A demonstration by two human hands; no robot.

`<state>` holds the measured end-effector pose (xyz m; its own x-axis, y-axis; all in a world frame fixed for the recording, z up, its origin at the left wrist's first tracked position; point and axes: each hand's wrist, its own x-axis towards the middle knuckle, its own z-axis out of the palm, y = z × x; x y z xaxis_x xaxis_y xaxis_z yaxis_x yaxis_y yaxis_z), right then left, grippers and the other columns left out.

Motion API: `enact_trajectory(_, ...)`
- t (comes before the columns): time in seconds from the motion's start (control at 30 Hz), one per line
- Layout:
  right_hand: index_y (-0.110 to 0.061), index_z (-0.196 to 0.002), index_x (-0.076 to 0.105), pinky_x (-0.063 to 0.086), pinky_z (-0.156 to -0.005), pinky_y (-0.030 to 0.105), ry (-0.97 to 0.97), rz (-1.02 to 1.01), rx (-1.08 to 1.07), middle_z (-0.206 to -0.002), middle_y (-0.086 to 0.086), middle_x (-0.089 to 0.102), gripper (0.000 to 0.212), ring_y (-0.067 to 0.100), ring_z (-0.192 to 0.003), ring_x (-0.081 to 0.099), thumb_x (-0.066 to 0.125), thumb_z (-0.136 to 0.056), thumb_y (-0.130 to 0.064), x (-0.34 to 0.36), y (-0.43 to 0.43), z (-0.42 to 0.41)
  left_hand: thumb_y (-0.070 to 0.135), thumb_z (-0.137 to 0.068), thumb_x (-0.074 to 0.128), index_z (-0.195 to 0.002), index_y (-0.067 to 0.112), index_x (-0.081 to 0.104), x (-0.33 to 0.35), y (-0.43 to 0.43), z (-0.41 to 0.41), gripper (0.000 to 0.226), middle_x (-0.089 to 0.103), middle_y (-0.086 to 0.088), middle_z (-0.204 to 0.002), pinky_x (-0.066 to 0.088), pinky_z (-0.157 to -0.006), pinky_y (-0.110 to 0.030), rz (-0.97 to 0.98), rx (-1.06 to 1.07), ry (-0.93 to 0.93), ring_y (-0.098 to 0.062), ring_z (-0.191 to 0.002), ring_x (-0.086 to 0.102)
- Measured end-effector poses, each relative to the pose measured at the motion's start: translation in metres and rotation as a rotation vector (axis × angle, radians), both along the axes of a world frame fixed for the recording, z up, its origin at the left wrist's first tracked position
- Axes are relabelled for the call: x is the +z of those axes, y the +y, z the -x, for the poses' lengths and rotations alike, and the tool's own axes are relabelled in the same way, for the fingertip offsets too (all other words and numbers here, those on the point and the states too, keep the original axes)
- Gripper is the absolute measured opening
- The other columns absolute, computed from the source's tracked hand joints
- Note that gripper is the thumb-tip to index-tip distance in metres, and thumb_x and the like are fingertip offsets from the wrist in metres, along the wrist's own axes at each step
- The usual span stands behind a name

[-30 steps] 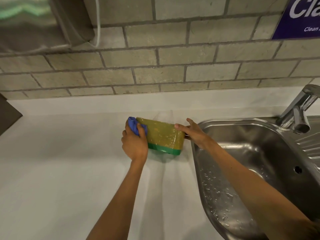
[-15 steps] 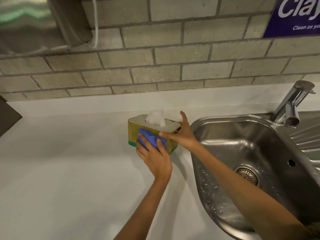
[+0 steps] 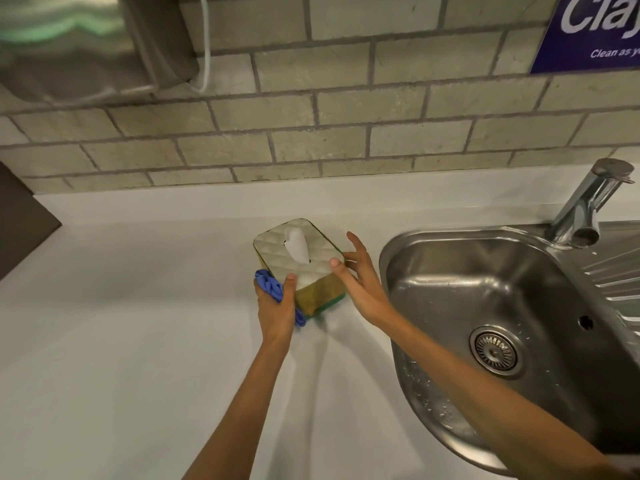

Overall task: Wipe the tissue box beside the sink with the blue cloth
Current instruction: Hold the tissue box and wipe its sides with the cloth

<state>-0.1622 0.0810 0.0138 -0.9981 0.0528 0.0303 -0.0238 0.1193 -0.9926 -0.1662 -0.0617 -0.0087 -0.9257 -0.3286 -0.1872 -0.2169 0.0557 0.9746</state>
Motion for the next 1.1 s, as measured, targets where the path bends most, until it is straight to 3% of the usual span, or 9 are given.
enact_trajectory(0.17,-0.034,-0.146,0.015,0.043,-0.097,0.027,-0.013,0.028,0.029,-0.137,0.008,0.038,0.083,0.022,-0.127,0.044,0.051,-0.075,-0.058,-0.006,-0.002,-0.014,0.033,-0.088,0.06,-0.133,0.013,0.043,0.001,-0.004,0.003,0.052,0.057,-0.004,-0.108,0.039,-0.079,-0.025,0.064,0.105,-0.016,-0.019,-0.093,0.054)
enact_trajectory(0.33,-0.033,-0.146,0.011,0.043,-0.093,0.022,-0.01,0.044,0.026,-0.137,0.005,0.039,0.073,0.019,-0.128,0.044,0.053,-0.086,-0.041,-0.009,-0.005,-0.021,0.034,-0.094,0.05,-0.13,0.01,0.048,0.013,-0.007,0.013,0.044,0.06,-0.014,-0.122,0.039,-0.084,-0.025,0.034,0.199,-0.006,-0.024,-0.104,0.056)
enact_trajectory(0.4,-0.033,-0.146,0.011,0.041,-0.1,0.028,-0.004,0.046,0.024,-0.135,0.003,0.041,0.073,0.017,-0.127,0.044,0.053,-0.087,-0.04,-0.009,-0.006,-0.025,0.033,-0.096,0.043,-0.127,0.007,0.049,0.014,-0.009,0.011,0.04,0.059,-0.016,-0.119,0.041,-0.091,-0.031,-0.02,0.281,-0.026,-0.031,-0.113,0.055)
enact_trajectory(0.5,-0.033,-0.146,0.011,0.041,-0.105,0.033,0.01,0.028,0.033,-0.134,0.004,0.043,0.073,0.017,-0.126,0.046,0.054,-0.087,-0.04,-0.011,-0.01,-0.03,0.026,-0.095,0.041,-0.12,0.0,0.048,0.011,-0.003,-0.001,0.036,0.058,-0.028,-0.112,0.044,-0.094,-0.047,-0.085,0.357,-0.081,-0.041,-0.108,0.057)
enact_trajectory(0.63,-0.031,-0.146,0.012,0.042,-0.105,0.035,0.04,0.04,0.031,-0.137,0.005,0.043,0.073,0.015,-0.126,0.045,0.055,-0.087,-0.035,-0.011,-0.018,-0.039,0.022,-0.09,0.058,-0.113,0.004,0.044,0.018,0.021,-0.011,0.033,0.052,-0.014,-0.101,0.047,-0.096,-0.043,-0.262,0.357,-0.049,-0.033,-0.098,0.058)
enact_trajectory(0.73,-0.029,-0.146,0.012,0.043,-0.102,0.028,0.055,0.062,0.065,-0.135,0.002,0.044,0.077,0.011,-0.125,0.045,0.056,-0.083,-0.036,-0.01,-0.026,-0.046,0.017,-0.075,0.076,-0.099,0.011,0.037,0.026,0.028,-0.005,0.046,0.052,-0.011,-0.096,0.051,-0.091,-0.048,-0.265,0.424,-0.039,-0.027,-0.082,0.054)
enact_trajectory(0.87,-0.034,-0.143,0.013,0.043,-0.095,0.015,0.066,0.078,0.09,-0.123,-0.01,0.047,0.077,0.0,-0.119,0.046,0.055,-0.079,-0.041,-0.014,-0.032,-0.049,0.016,-0.07,0.08,-0.118,0.01,0.04,0.026,0.027,0.001,0.063,0.057,-0.021,-0.117,0.053,-0.089,-0.053,-0.335,0.415,-0.131,-0.036,-0.102,0.061)
enact_trajectory(1.03,-0.037,-0.13,0.033,0.046,-0.072,0.006,0.123,0.007,-0.149,-0.096,-0.011,0.056,0.046,-0.011,-0.091,0.056,0.051,-0.088,-0.037,-0.013,-0.009,-0.032,0.015,-0.078,0.074,-0.126,0.007,0.041,0.021,0.006,0.012,0.058,0.054,-0.012,-0.112,0.047,-0.099,-0.04,-0.291,0.236,-0.135,-0.027,-0.103,0.056)
enact_trajectory(1.1,-0.028,-0.128,0.04,0.044,-0.071,0.009,0.115,-0.003,-0.253,-0.091,-0.012,0.056,0.038,-0.001,-0.087,0.058,0.049,-0.091,-0.033,-0.013,0.009,-0.018,0.016,-0.079,0.072,-0.128,0.006,0.044,0.021,-0.003,0.018,0.057,0.058,-0.015,-0.123,0.048,-0.099,-0.039,-0.249,0.178,-0.152,-0.026,-0.101,0.056)
